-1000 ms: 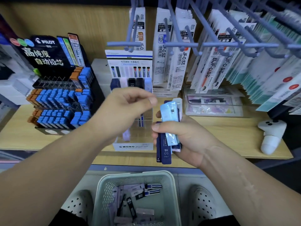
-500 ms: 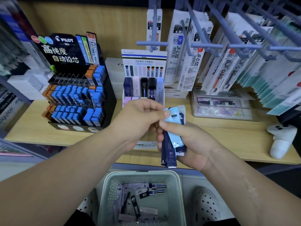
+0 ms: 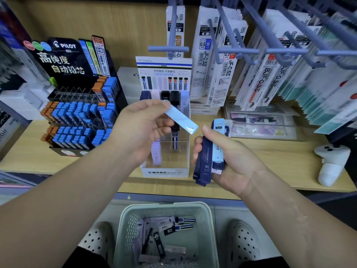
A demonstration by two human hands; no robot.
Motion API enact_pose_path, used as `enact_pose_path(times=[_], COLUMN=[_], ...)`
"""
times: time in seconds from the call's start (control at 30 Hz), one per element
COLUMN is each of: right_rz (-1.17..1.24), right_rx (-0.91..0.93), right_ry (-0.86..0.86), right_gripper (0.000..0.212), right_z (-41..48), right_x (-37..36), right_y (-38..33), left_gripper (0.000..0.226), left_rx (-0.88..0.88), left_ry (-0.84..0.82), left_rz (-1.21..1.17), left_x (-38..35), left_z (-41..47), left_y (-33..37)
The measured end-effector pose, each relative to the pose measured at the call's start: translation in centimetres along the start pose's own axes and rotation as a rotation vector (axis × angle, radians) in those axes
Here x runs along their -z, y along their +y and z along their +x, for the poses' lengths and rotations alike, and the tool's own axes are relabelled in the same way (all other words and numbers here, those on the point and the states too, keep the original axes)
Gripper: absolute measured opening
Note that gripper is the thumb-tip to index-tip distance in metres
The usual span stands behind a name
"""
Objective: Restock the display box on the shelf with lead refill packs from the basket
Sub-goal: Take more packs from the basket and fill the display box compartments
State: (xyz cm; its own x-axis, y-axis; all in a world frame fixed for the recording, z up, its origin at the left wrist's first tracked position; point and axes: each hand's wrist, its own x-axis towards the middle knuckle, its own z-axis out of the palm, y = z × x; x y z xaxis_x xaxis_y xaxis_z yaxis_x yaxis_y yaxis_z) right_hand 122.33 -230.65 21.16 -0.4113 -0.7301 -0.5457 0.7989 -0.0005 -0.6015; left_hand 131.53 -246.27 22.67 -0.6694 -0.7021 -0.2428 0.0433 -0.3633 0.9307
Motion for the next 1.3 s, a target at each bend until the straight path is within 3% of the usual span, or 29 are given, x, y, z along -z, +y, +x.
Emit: enact_pose_path(times=[0.33,0.67,1.07,1.17,1.3], right_rz=[-0.081,-0.127,-0.134,-0.143,-0.157], right_rx=[0.05,0.094,0.116,0.124,0.129], right_ry=[0.061,0.083,0.067,0.057,0.057], right_gripper=[0.02,0.019,0.022,0.021,0.025], right_z=[-0.1,-0.2,-0.6,-0.5,-0.5], right_x=[1.0,1.7,2.1,2.2,2.4], right_y=[0.0,-0.3,-0.7,-0.8,-0.8], left_gripper=[0.005,0.008,0.008,0.009,0.01], left_rx=[-0.371,-0.548,-0.803,-0.864,-0.822], left_ry=[-0.002,0.018,-0.095,-0.067,0.019], left_rz=[0.486,0.526,1.137,1.218,1.263], left_x=[0.9,0.8,-0.9,-1.3,-2.0], left_z=[0.8,1.1,2.3,2.9,3.2], left_y=[1.1,1.5,-1.0,-1.3,-1.5])
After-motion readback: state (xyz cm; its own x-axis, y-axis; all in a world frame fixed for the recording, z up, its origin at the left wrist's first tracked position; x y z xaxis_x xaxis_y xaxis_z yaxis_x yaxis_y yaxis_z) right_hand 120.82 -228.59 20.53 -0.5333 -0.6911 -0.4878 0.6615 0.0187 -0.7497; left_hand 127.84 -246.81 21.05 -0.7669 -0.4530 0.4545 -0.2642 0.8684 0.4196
